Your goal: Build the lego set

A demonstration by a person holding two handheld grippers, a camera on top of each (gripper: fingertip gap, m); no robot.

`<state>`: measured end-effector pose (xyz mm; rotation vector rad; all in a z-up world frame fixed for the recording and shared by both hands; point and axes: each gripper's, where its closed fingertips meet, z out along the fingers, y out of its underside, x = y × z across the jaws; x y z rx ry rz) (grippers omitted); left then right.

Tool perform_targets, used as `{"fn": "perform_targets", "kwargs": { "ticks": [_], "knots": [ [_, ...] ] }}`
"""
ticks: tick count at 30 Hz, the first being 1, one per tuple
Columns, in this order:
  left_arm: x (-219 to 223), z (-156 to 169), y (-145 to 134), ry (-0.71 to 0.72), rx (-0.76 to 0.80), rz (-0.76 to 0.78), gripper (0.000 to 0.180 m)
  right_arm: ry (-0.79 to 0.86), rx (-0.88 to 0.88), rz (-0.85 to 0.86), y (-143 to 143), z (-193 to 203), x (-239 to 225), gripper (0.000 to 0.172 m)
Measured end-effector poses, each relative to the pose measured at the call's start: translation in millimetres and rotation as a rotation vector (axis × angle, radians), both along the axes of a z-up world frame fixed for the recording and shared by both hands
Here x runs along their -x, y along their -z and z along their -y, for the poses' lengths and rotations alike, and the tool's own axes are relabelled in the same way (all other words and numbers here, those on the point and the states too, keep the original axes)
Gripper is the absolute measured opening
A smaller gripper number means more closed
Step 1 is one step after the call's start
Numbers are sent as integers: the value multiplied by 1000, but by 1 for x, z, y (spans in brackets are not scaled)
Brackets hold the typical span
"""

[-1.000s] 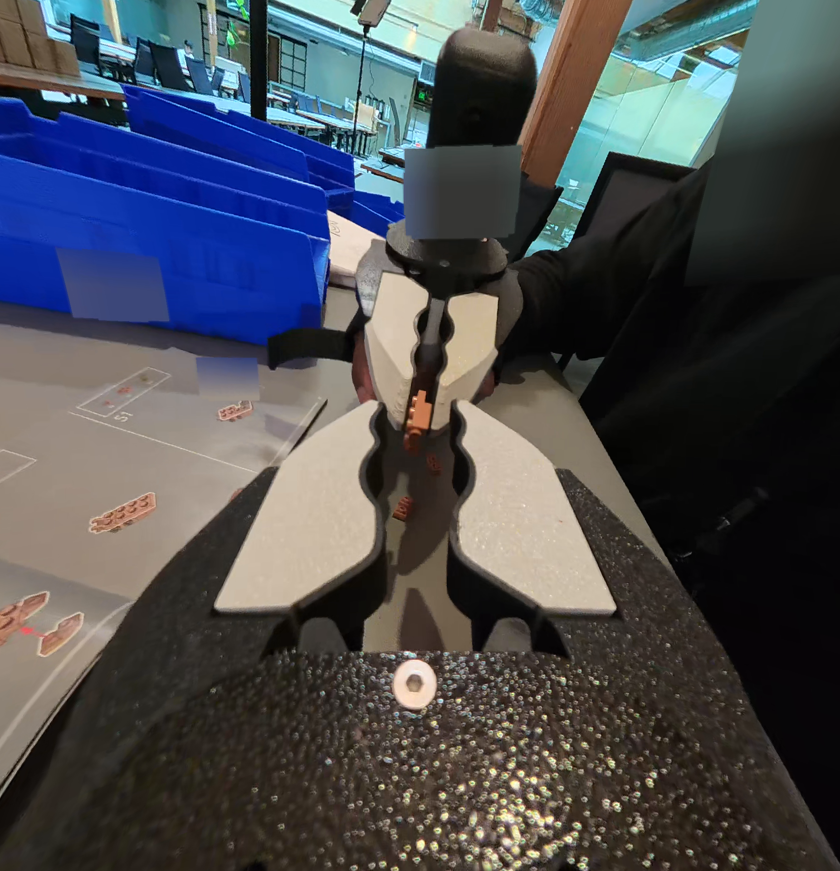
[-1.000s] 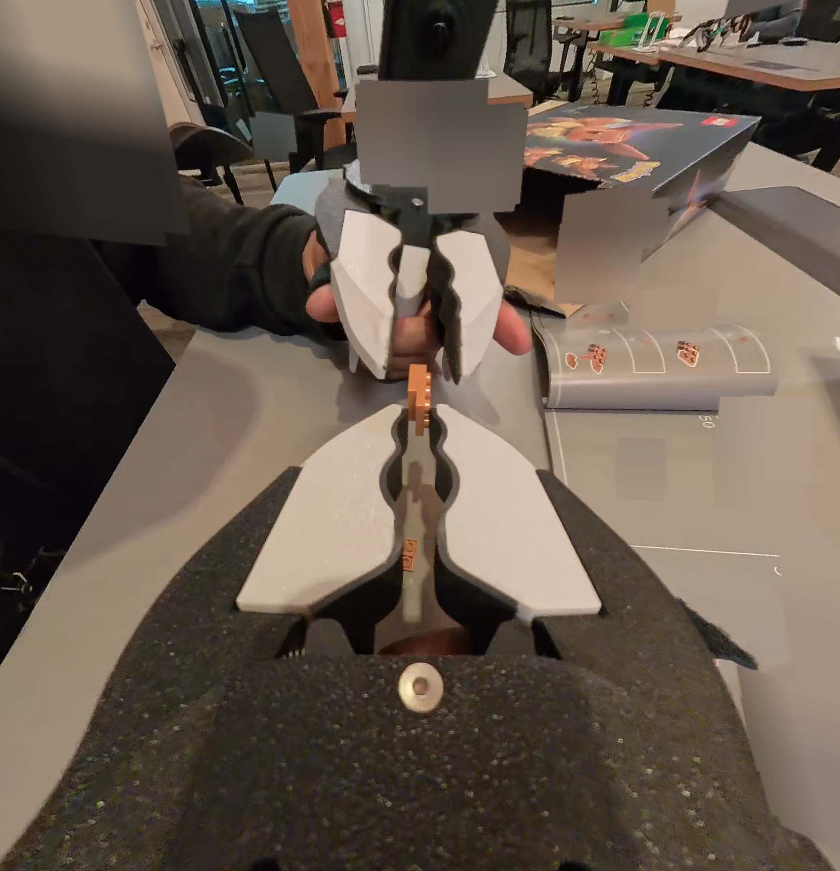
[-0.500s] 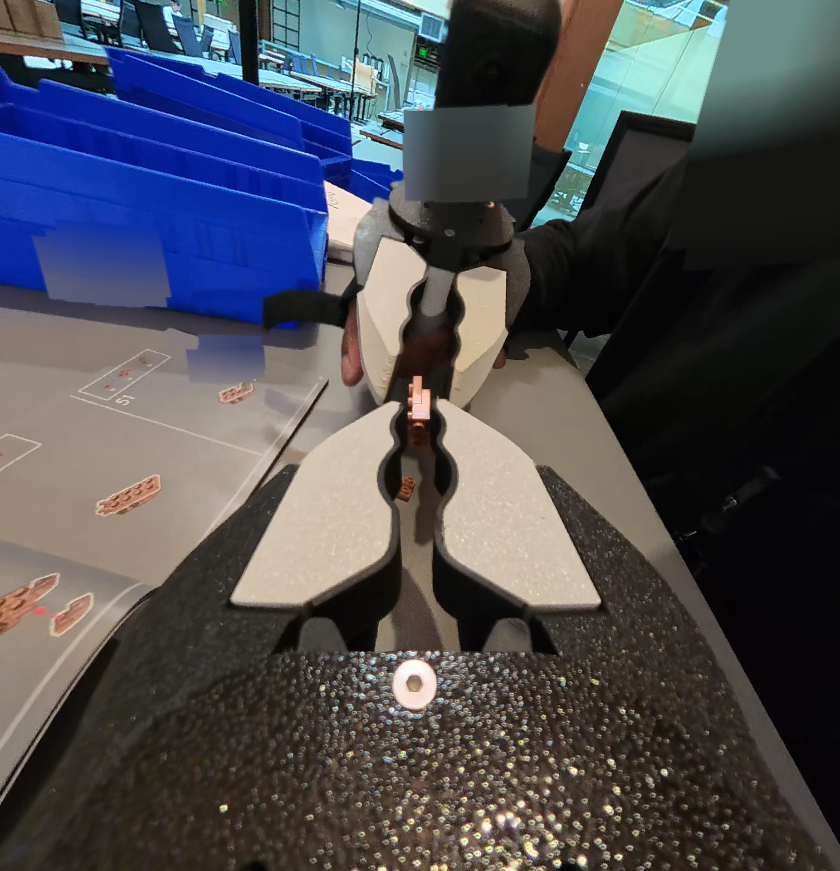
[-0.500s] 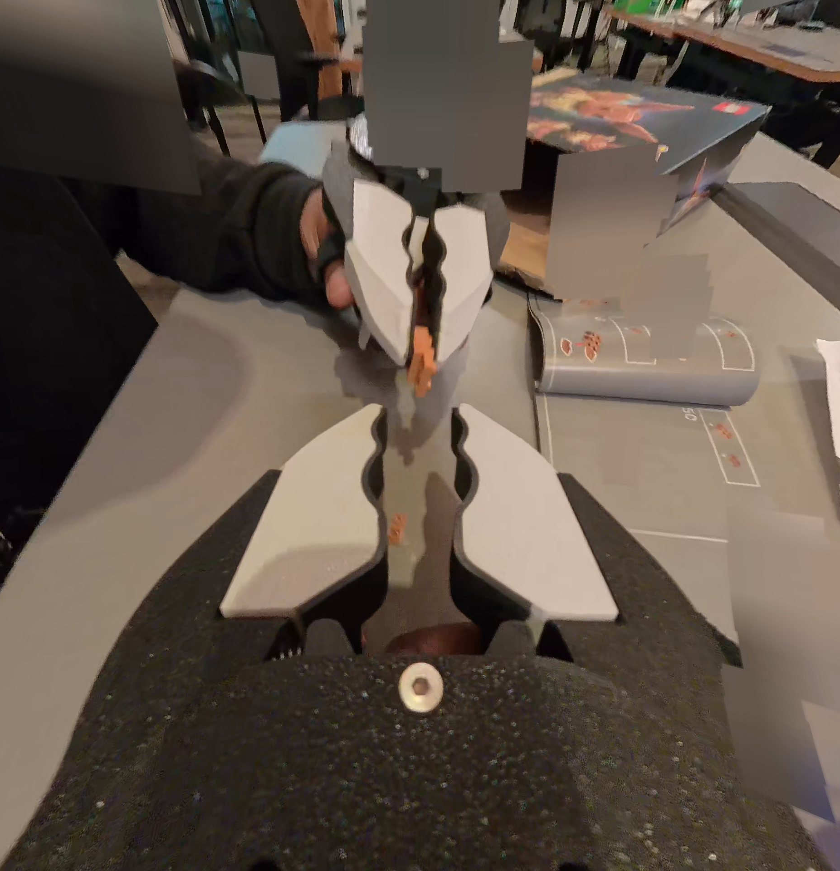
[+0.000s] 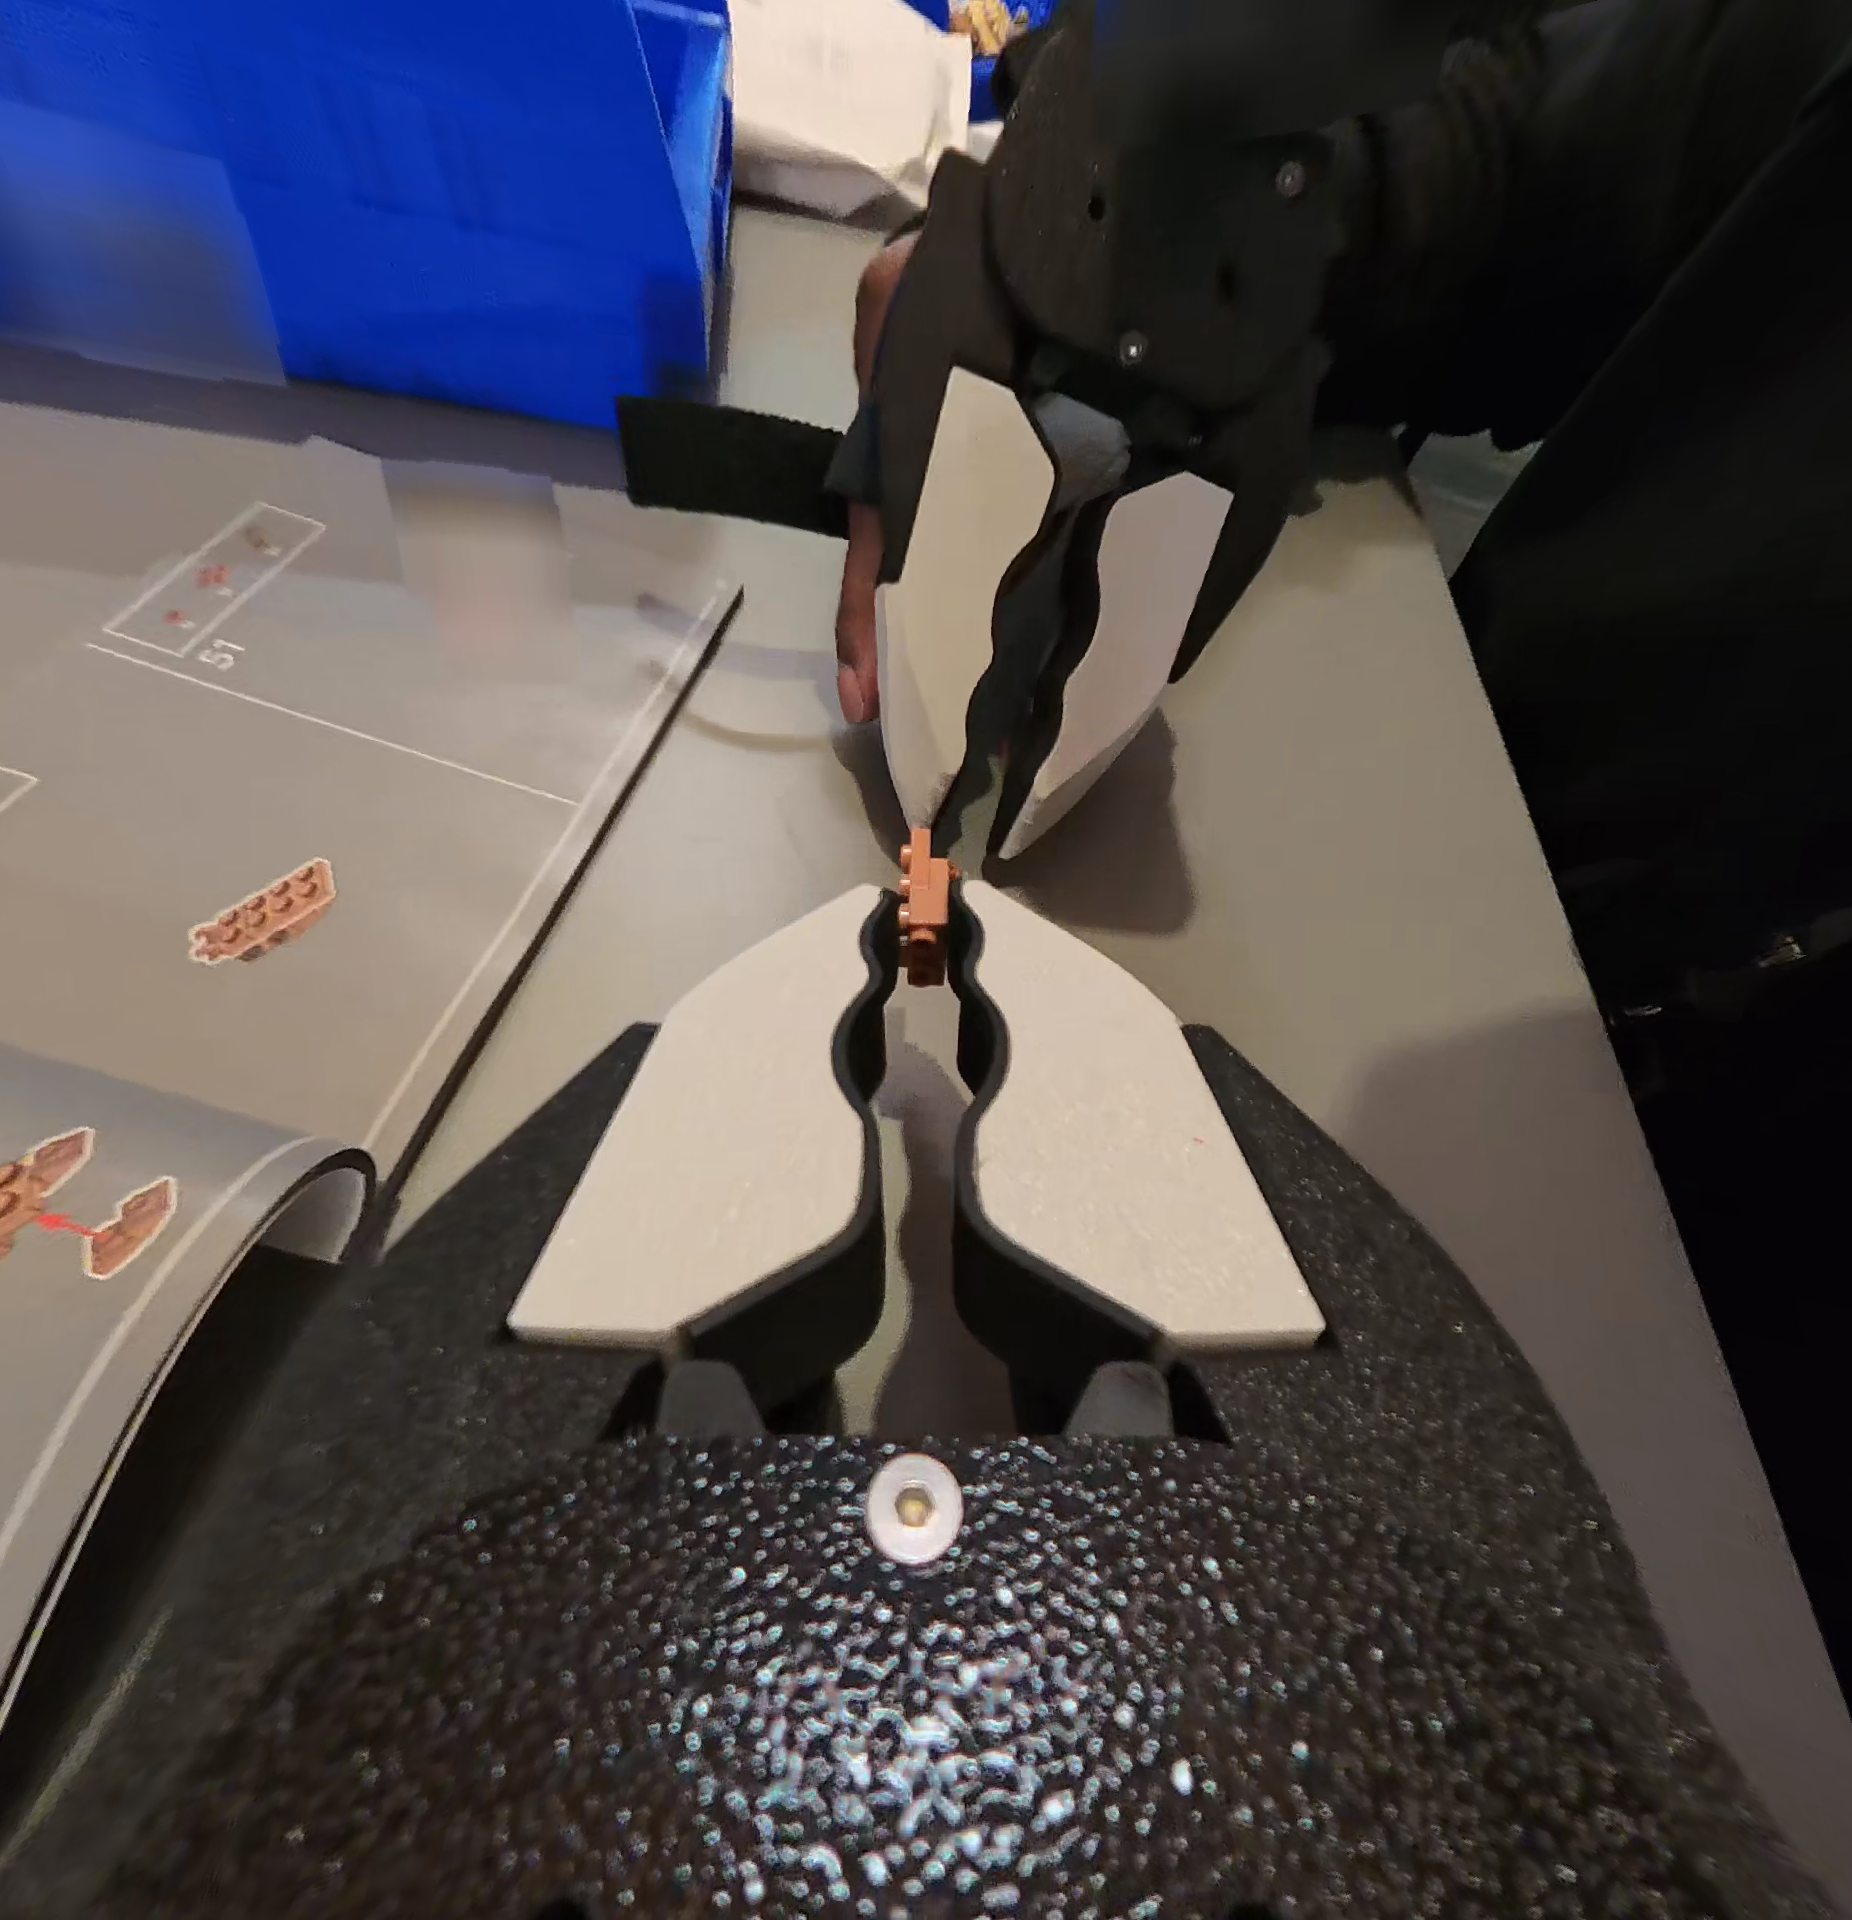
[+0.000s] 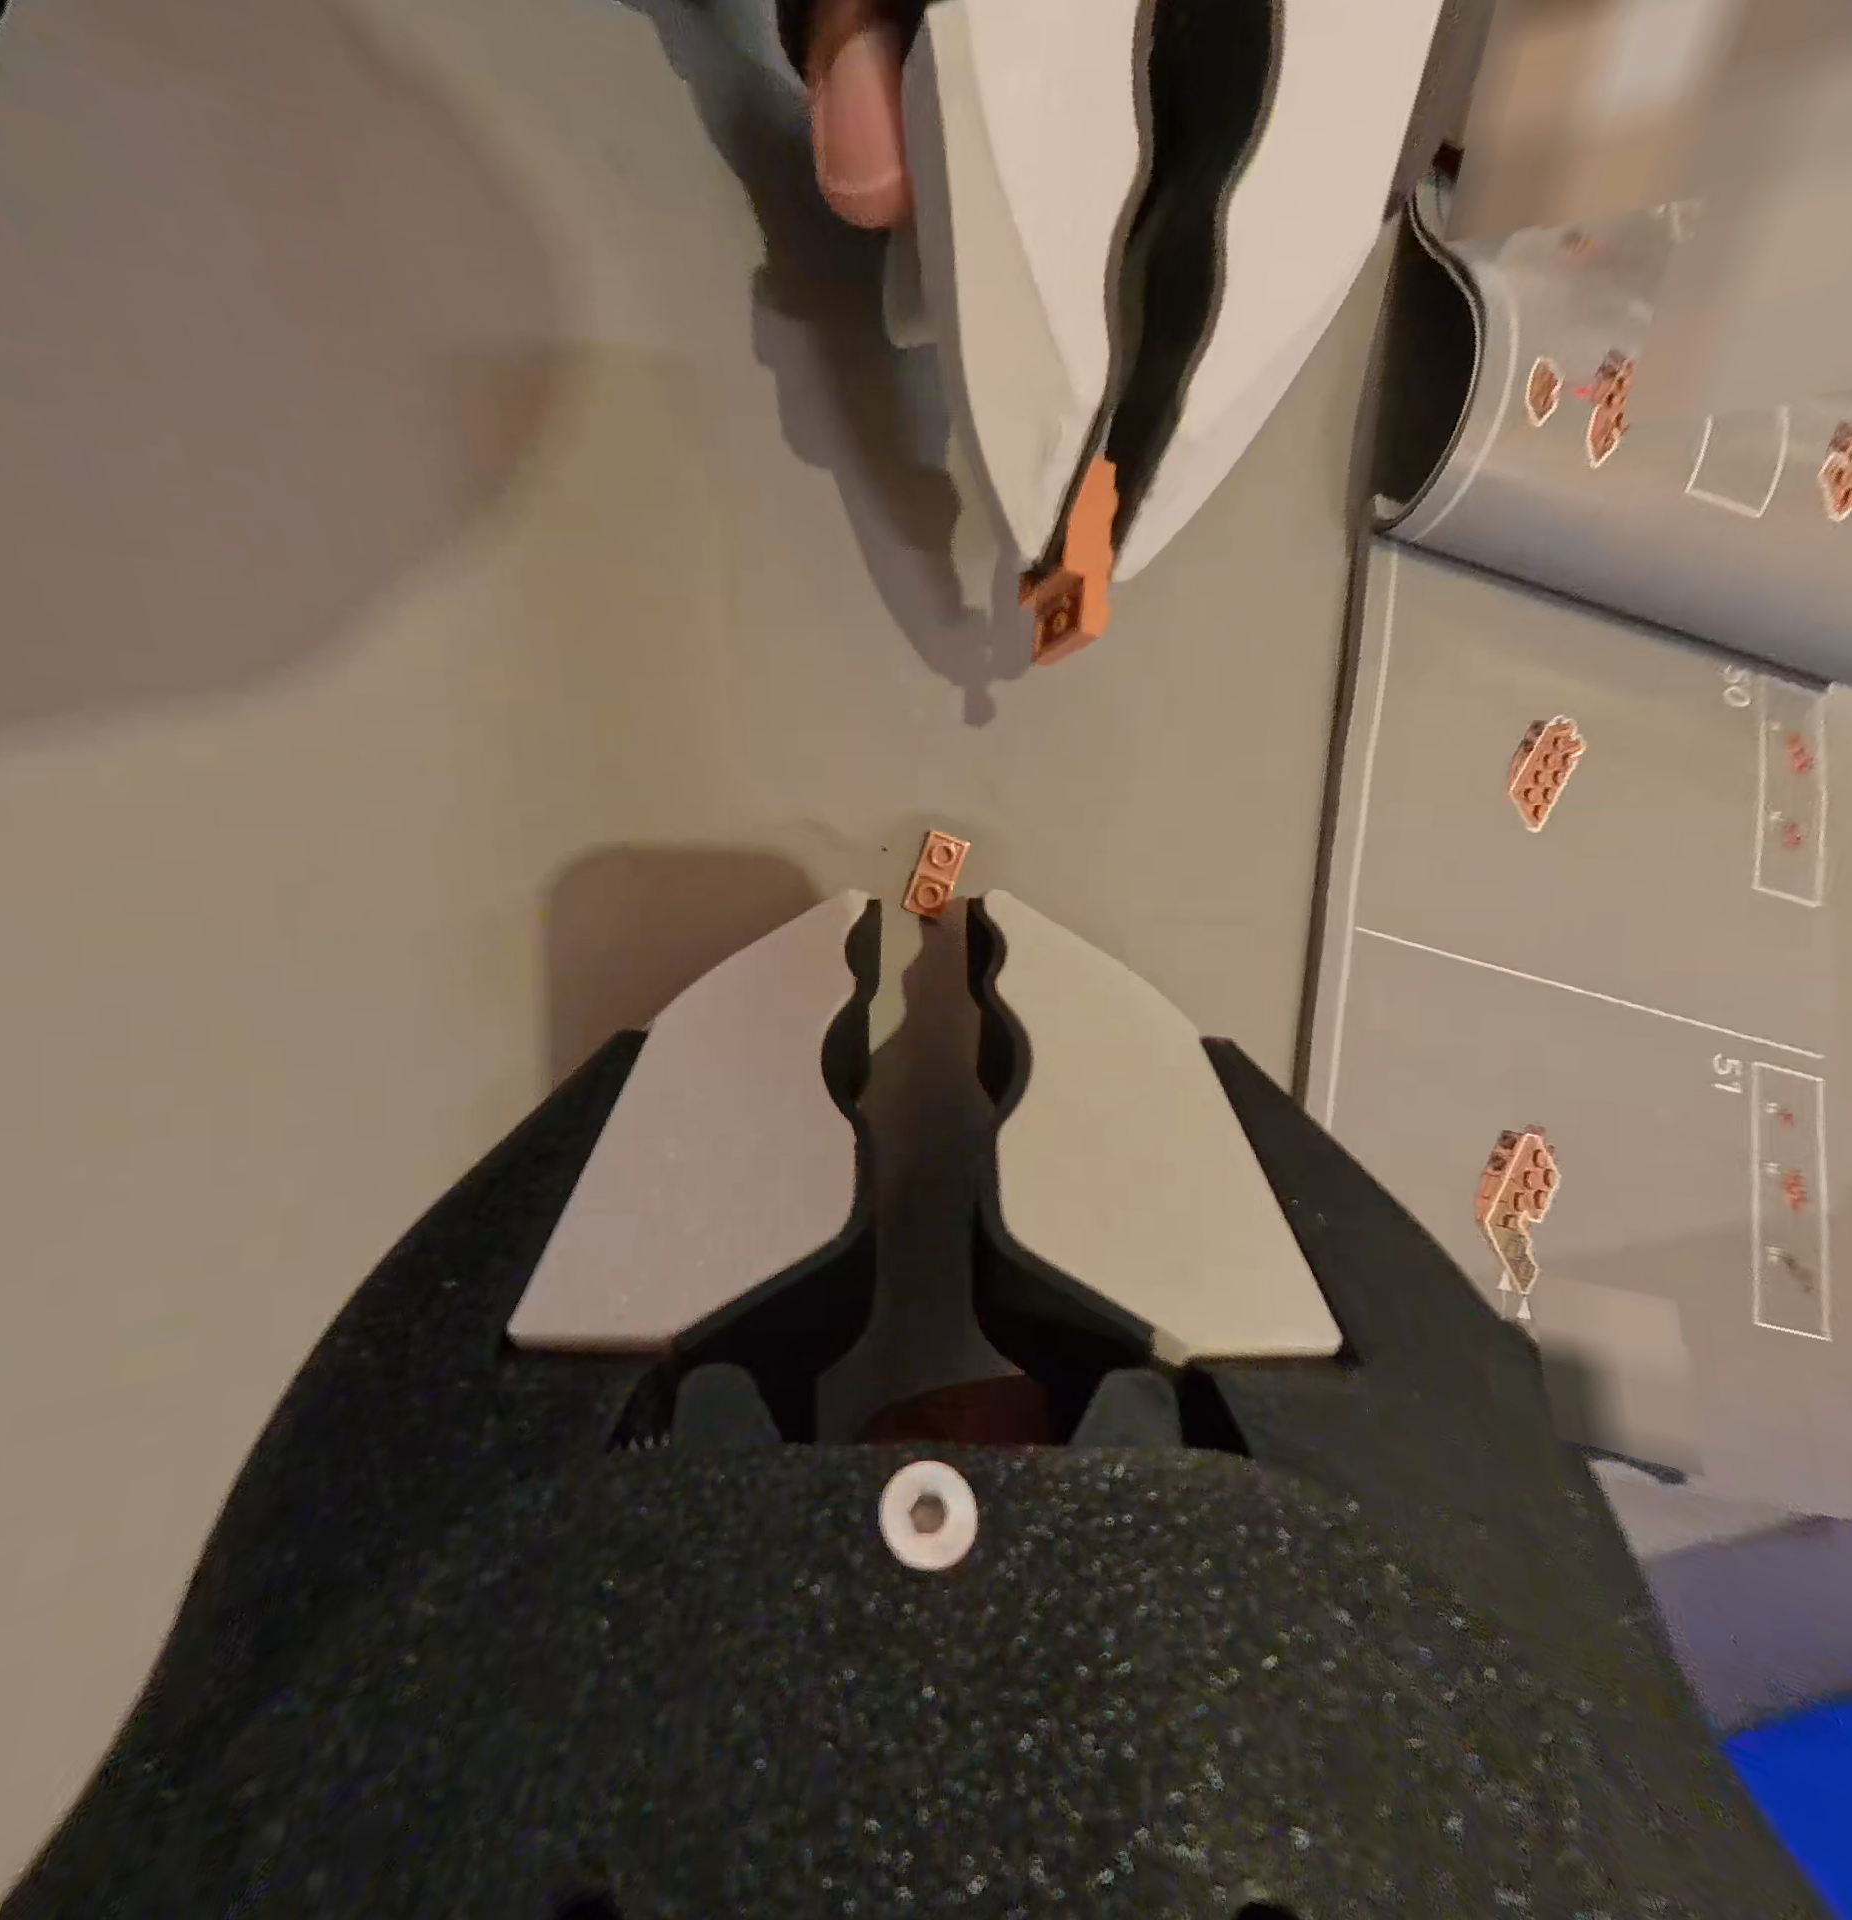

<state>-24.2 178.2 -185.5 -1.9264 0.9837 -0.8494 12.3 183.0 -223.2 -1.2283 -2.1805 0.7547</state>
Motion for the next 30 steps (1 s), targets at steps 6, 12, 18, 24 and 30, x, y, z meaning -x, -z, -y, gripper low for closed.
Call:
{"fn": "perform_targets", "kwargs": {
  "ticks": [6,12,18,24,30],
  "knots": [
    [0,5,14,17,44,-80,8,54,35,32,6,-3,5,13],
    [2,9,33,38,46,-223,8,53,64,36,6,-2,6,5],
    [4,14,41,57,75,-268,8,47,88,41,6,-1,6,4],
    [7,13,40,56,90,-251,14,46,180,48,3,-1,5,4],
    [8,10,26,61,2,-233,22,36,319,34,-7,1,4,5]
  ]
}}
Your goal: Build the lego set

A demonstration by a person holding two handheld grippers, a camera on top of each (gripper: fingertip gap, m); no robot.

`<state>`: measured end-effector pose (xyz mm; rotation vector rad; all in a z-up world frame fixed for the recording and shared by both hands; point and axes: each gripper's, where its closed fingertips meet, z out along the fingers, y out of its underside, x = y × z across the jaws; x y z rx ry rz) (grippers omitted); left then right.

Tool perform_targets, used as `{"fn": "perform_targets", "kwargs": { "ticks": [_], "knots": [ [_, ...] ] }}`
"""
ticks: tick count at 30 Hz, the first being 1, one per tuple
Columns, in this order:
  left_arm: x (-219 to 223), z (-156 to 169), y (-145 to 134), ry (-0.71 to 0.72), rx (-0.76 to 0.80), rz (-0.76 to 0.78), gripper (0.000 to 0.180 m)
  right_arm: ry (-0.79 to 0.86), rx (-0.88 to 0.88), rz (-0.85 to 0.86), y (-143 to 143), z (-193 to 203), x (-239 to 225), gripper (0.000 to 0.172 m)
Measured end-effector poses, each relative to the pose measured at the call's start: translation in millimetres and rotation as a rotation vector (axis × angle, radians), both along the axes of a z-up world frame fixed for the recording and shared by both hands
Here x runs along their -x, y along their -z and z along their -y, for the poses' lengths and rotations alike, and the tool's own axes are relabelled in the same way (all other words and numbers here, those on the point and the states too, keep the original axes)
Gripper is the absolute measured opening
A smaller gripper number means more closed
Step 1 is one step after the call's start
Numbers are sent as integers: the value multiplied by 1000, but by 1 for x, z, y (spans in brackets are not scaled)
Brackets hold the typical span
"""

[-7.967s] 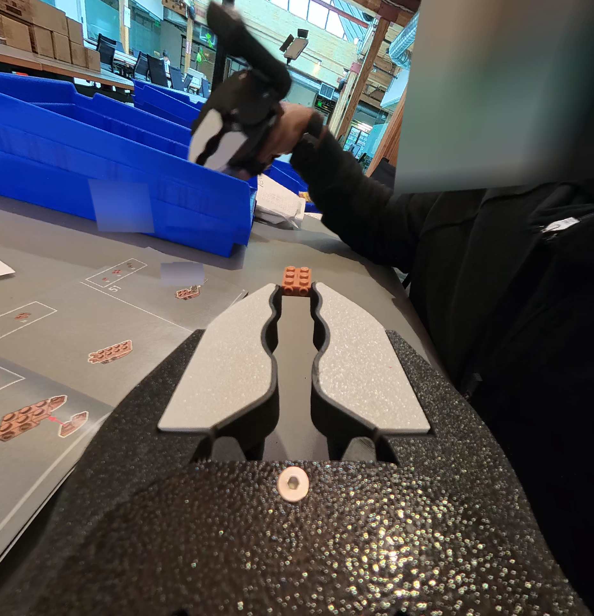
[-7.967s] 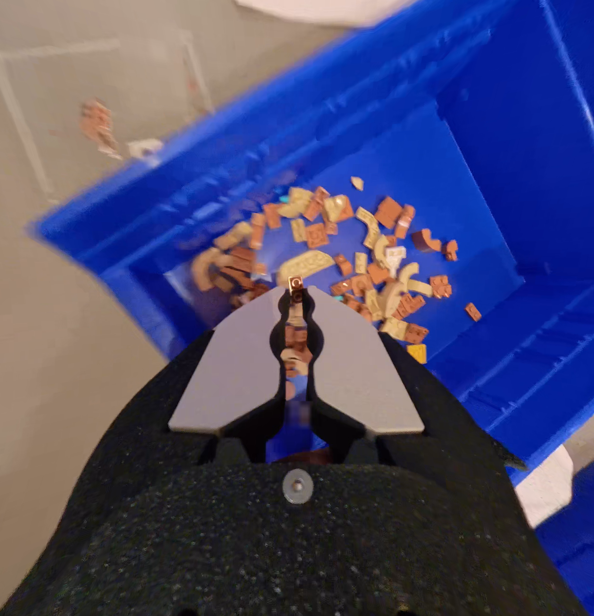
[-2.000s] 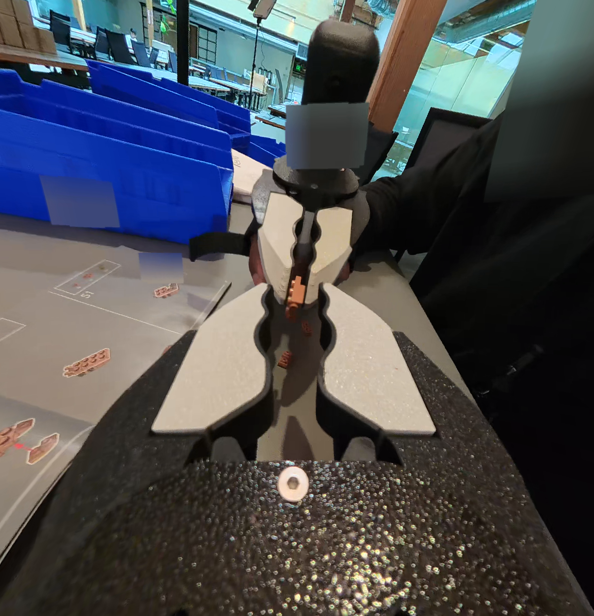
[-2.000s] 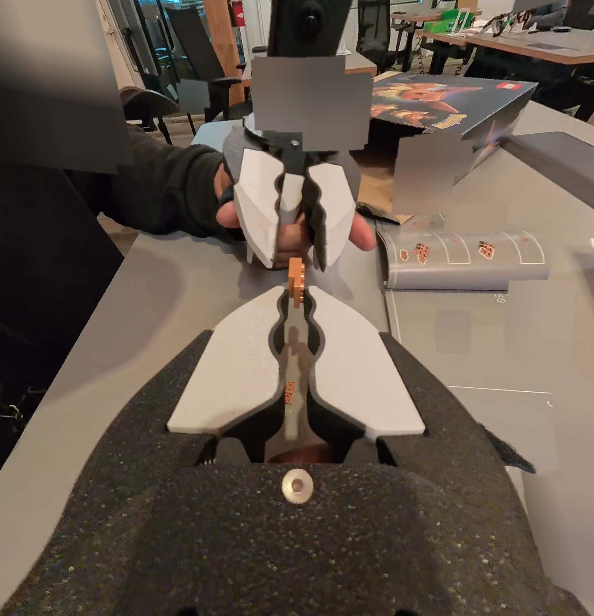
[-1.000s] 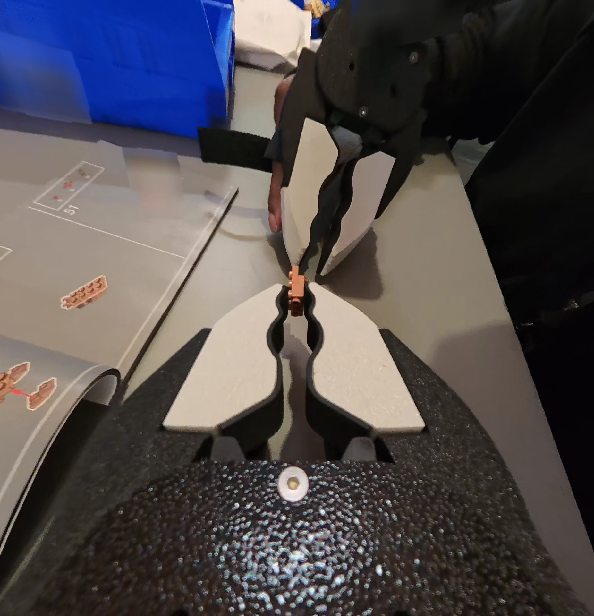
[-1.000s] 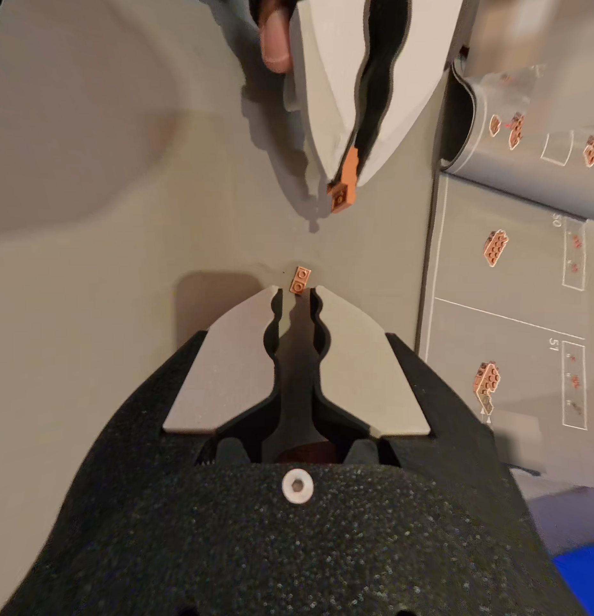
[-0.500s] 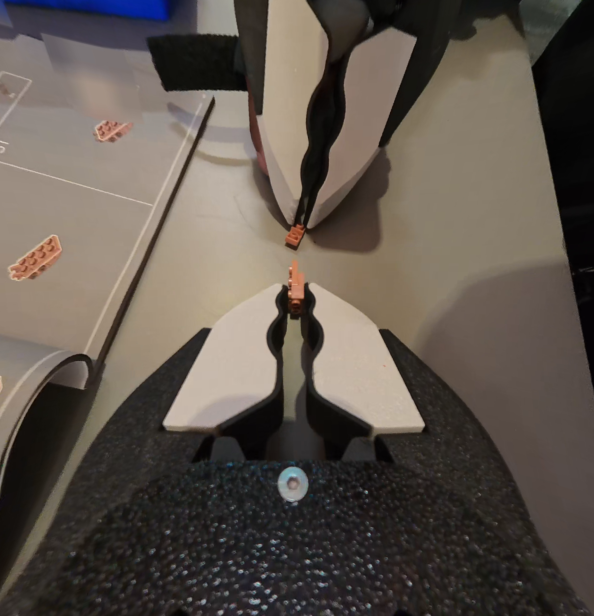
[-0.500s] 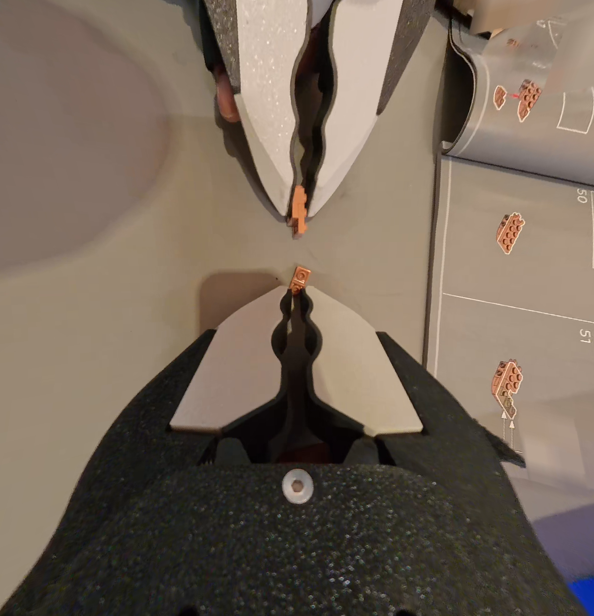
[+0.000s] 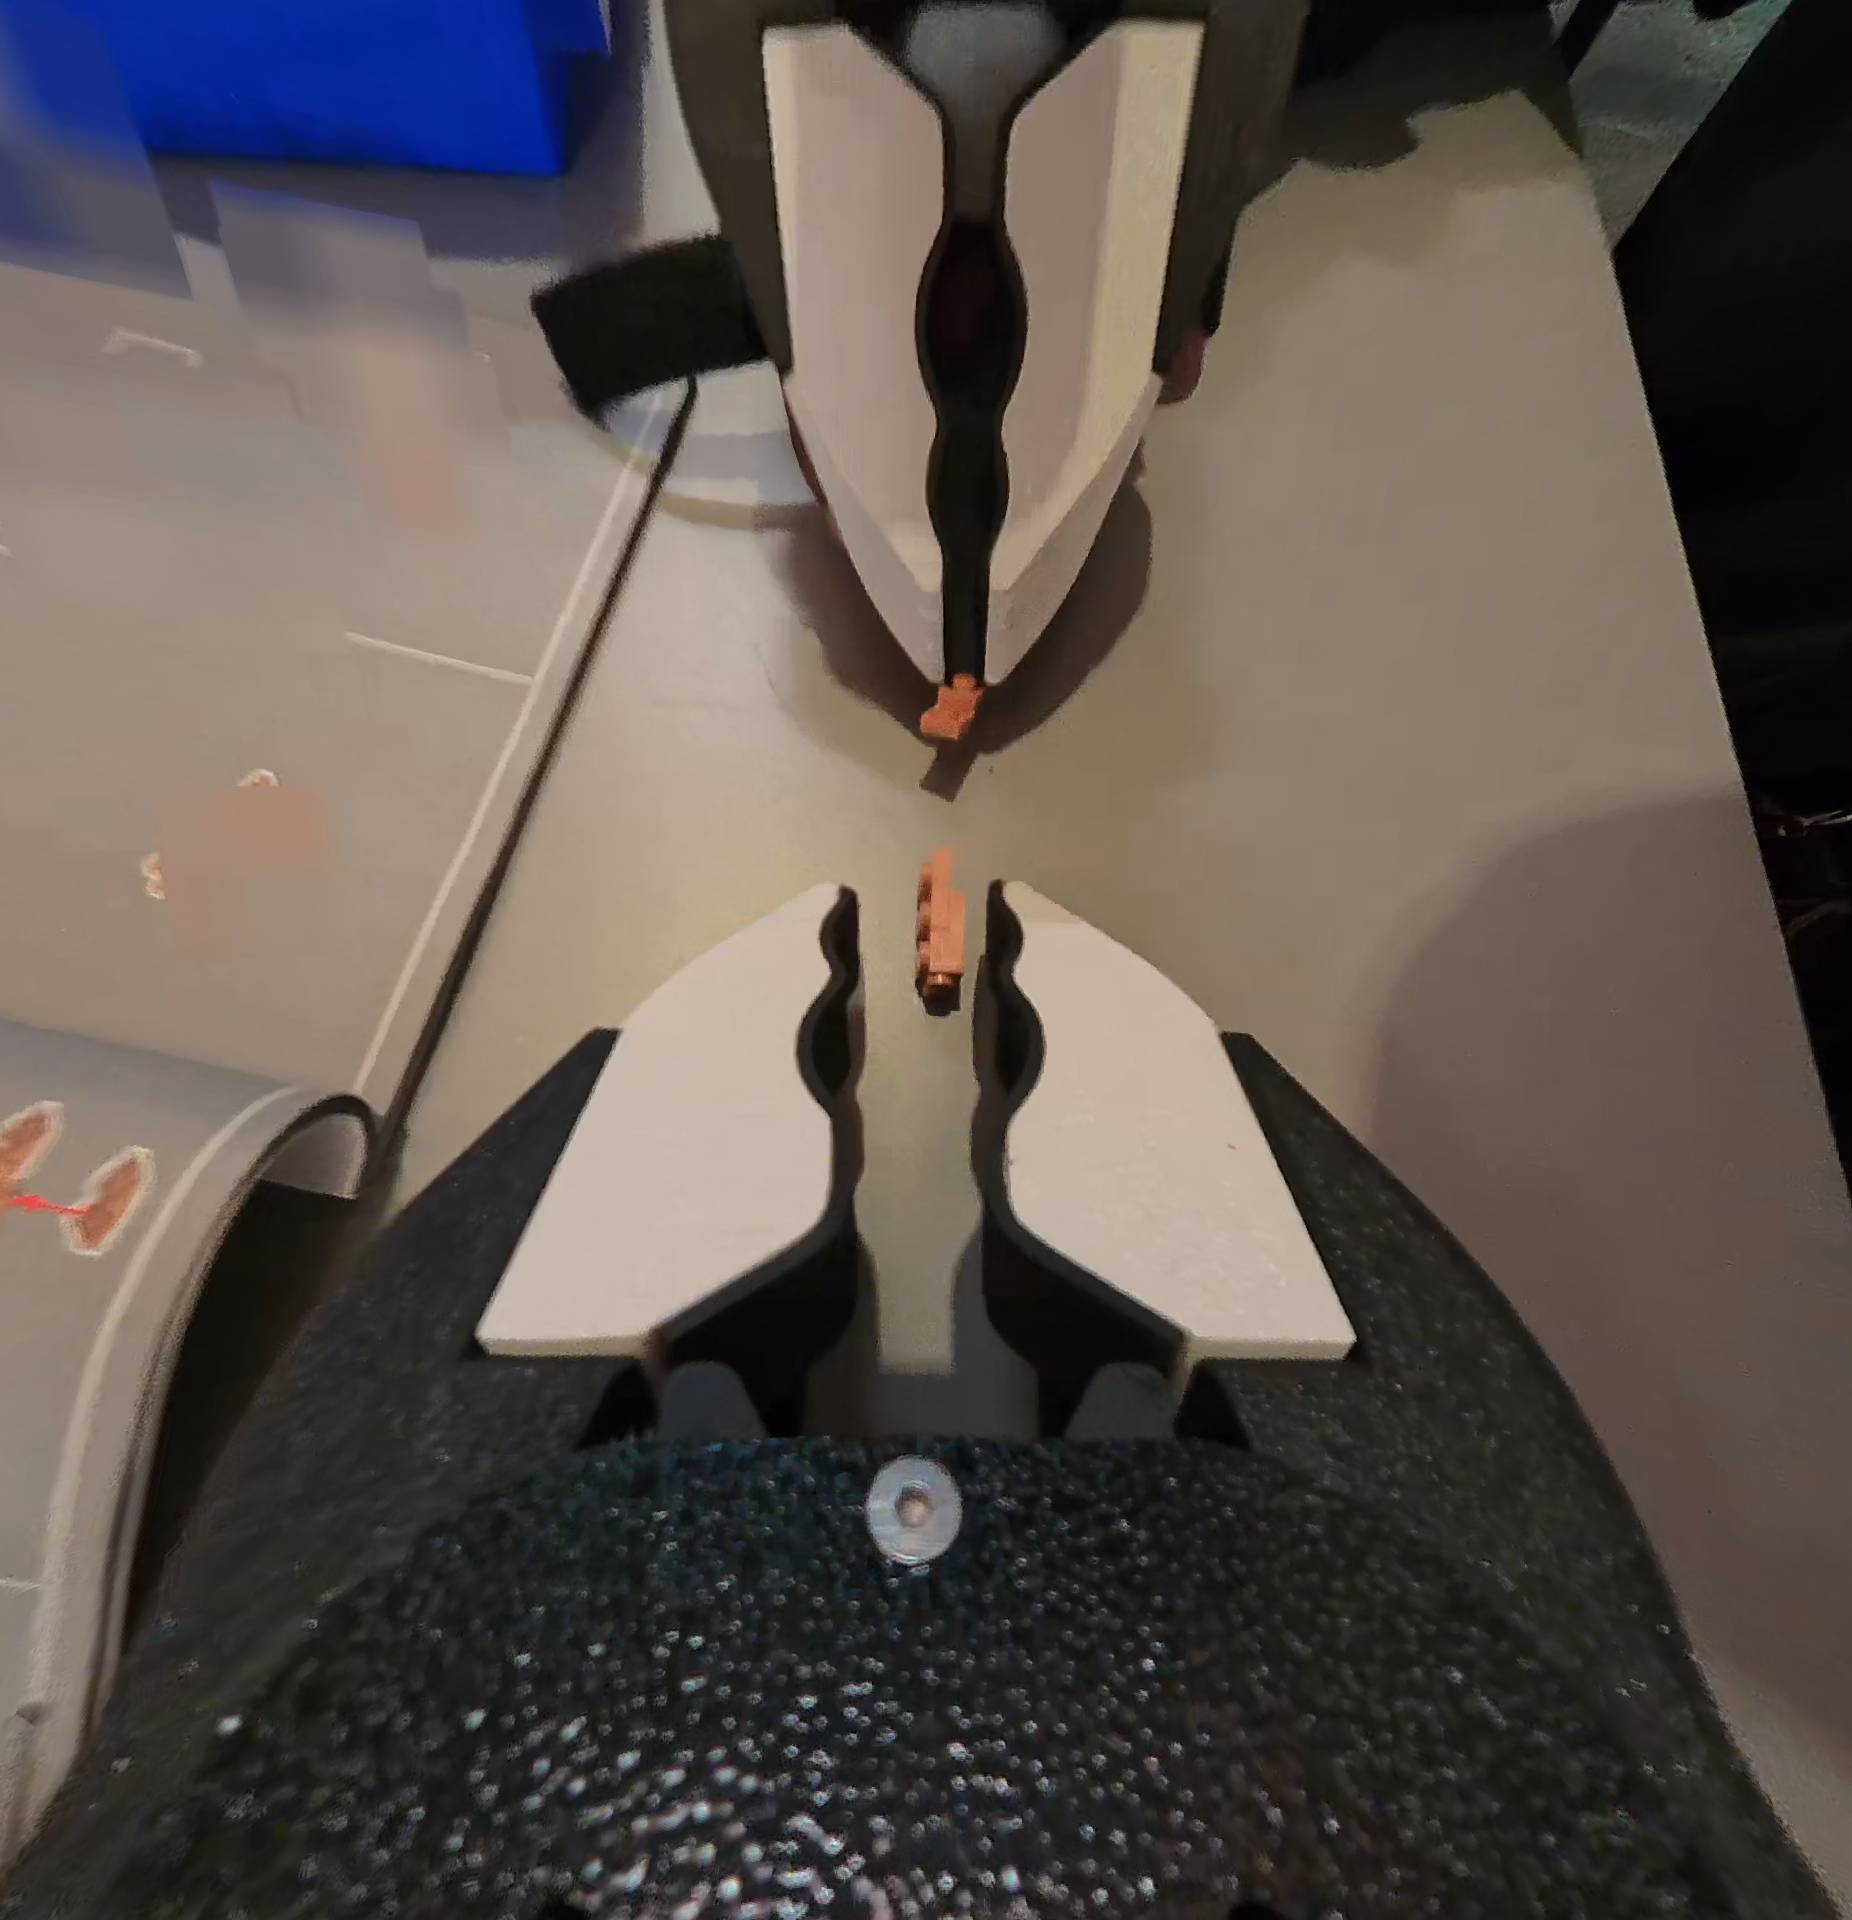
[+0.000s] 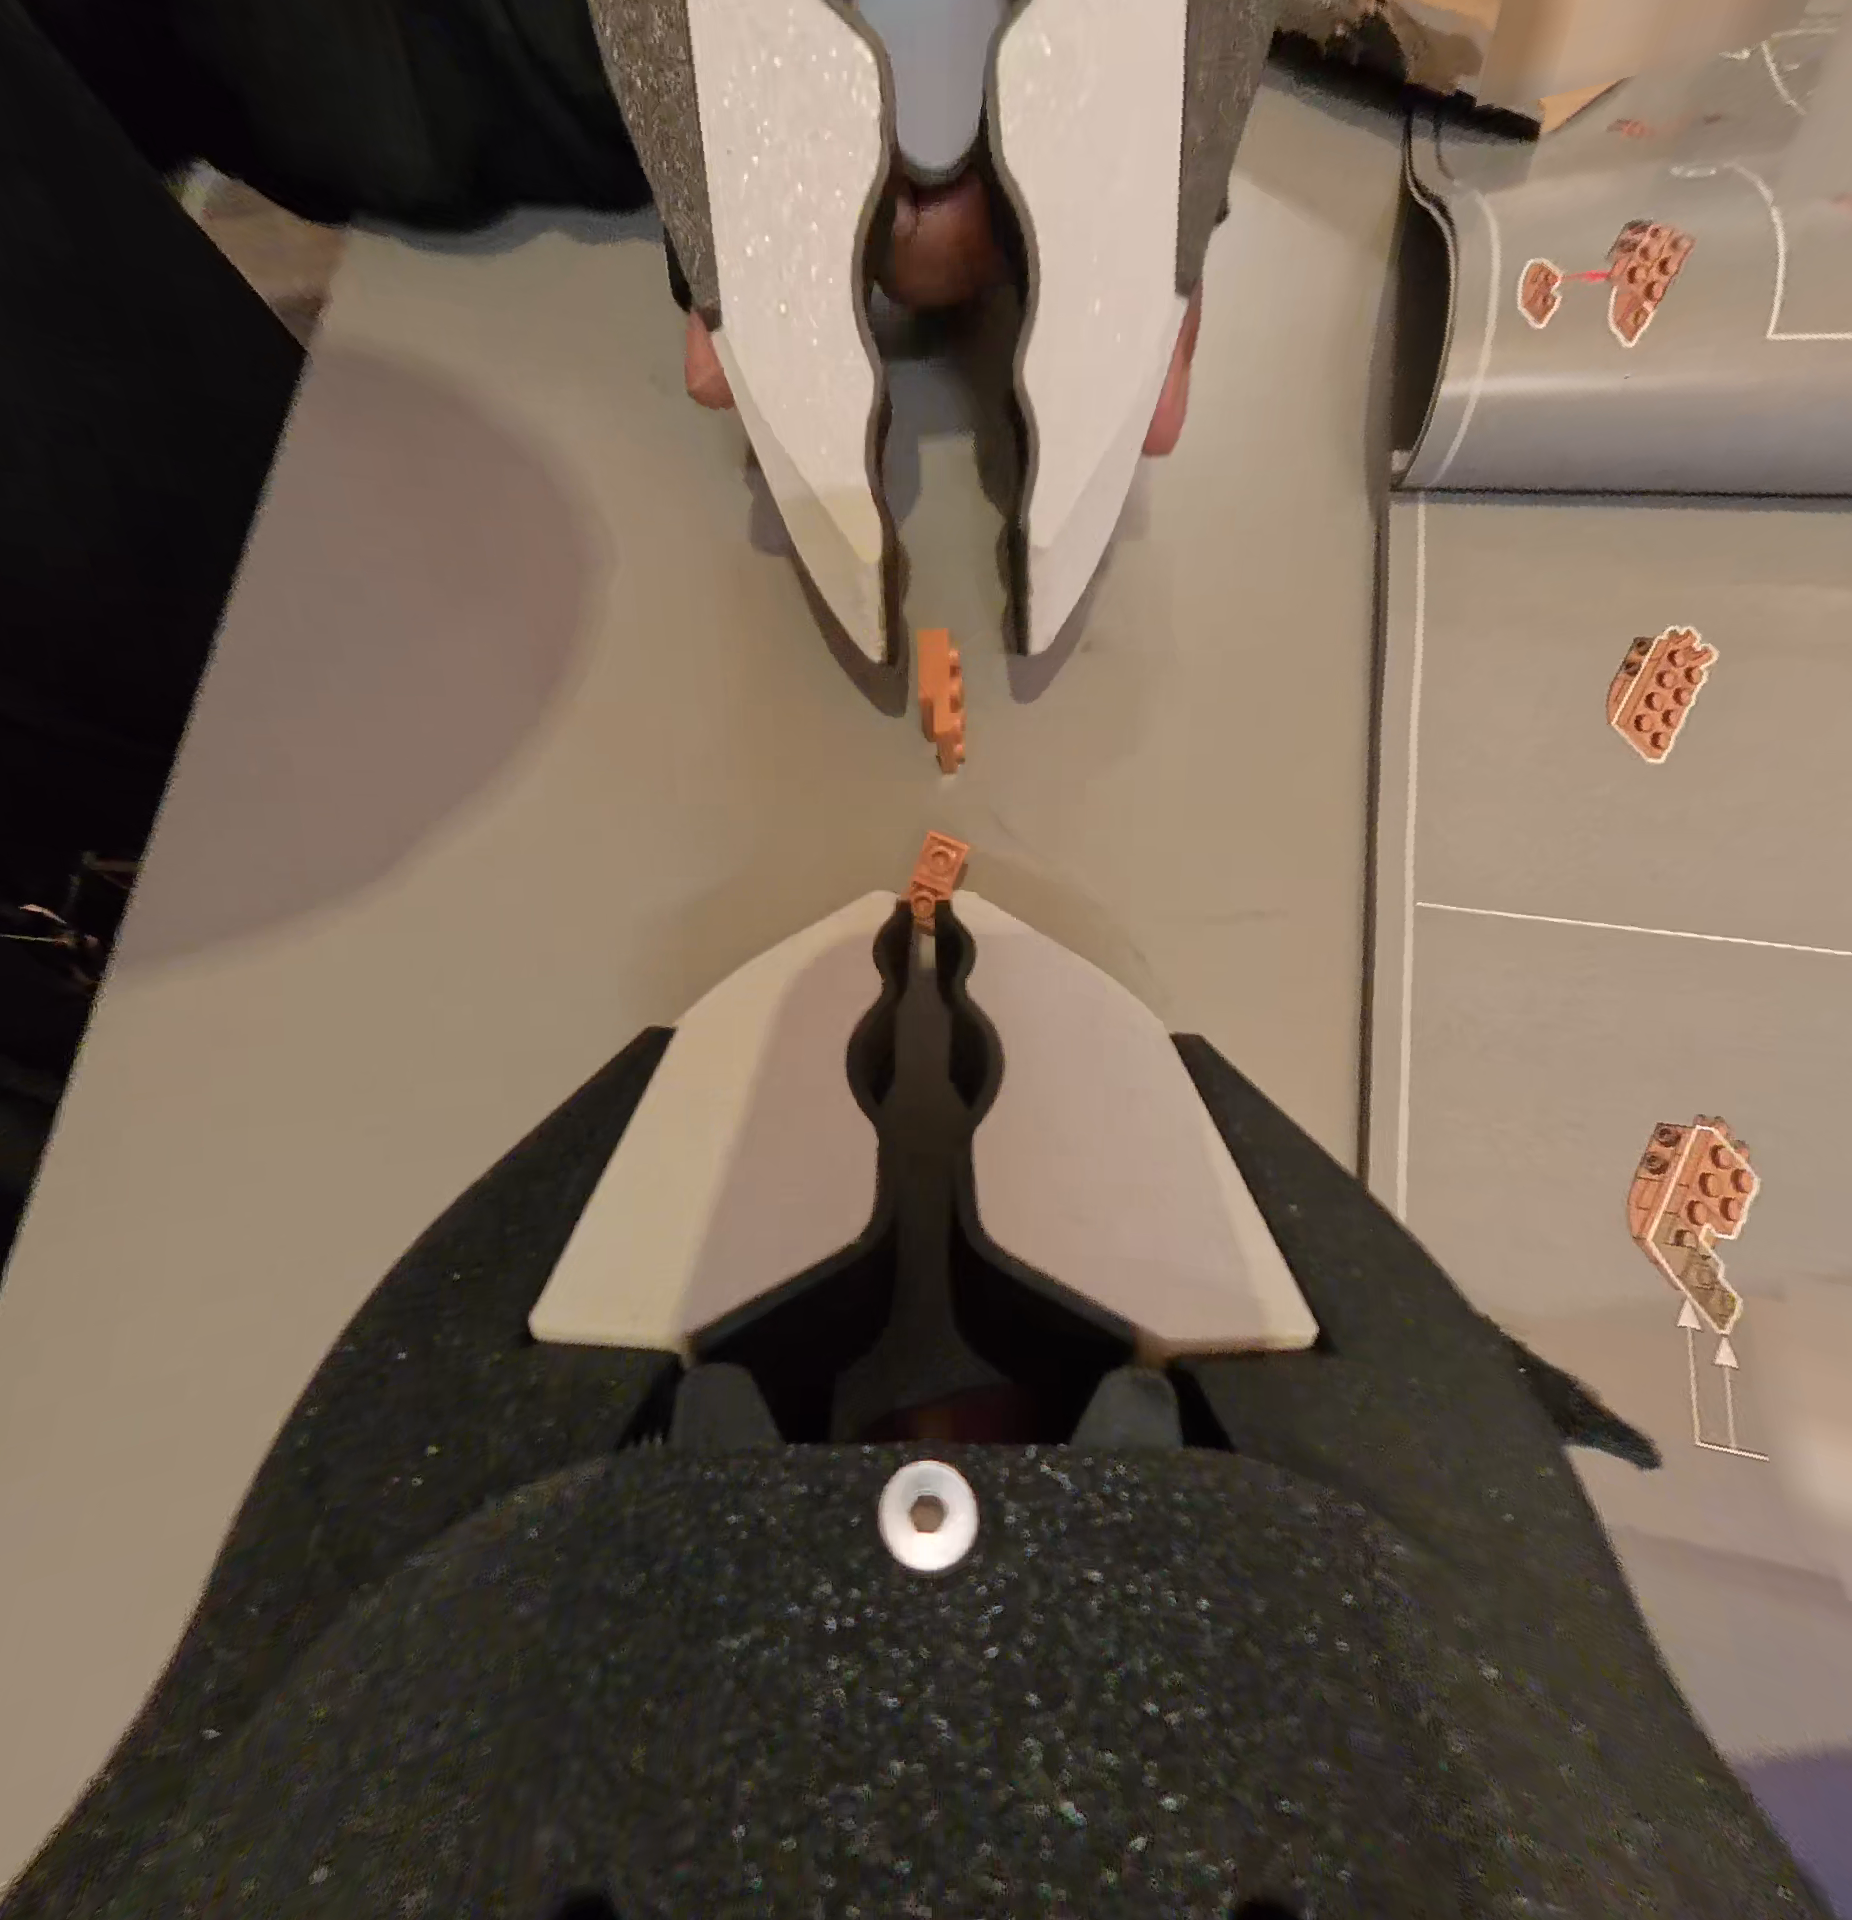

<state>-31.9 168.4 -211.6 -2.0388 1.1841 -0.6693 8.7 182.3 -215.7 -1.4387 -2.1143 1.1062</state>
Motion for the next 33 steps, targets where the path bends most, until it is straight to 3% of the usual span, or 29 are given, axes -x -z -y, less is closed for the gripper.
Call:
{"fn": "perform_targets", "kwargs": {
  "ticks": [7,17,24,33],
  "knots": [
    [-22,4,-49,76,-257,169,23,-47,187,-60,-20,3,-3,4],
    [-55,23,-45,235,-456,89,22,-378,315,-34,-30,40,-29,4],
    [-68,36,-37,332,-511,42,17,-417,361,-33,-34,45,-31,4],
    [-75,36,-28,352,-550,-15,12,-451,365,-29,-34,48,-36,4]
  ]
}}
